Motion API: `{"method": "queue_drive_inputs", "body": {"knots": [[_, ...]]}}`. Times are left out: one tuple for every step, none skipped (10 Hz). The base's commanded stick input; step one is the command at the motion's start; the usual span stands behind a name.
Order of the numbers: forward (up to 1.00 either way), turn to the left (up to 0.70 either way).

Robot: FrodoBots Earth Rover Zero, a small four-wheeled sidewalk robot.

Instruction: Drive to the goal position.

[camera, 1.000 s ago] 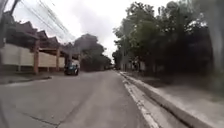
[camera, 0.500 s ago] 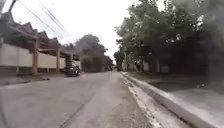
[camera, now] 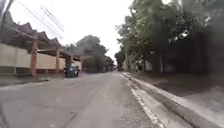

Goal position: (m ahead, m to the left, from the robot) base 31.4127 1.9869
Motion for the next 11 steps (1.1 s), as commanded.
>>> {"method": "queue_drive_inputs", "body": {"knots": [[0.7,0.0],[0.7,0.0],[0.7,0.0],[0.7,-0.07],[0.7,-0.35],[0.7,-0.35],[0.7,-0.35],[0.7,-0.35],[0.7,-0.35],[0.7,-0.35],[0.7,-0.35]]}}
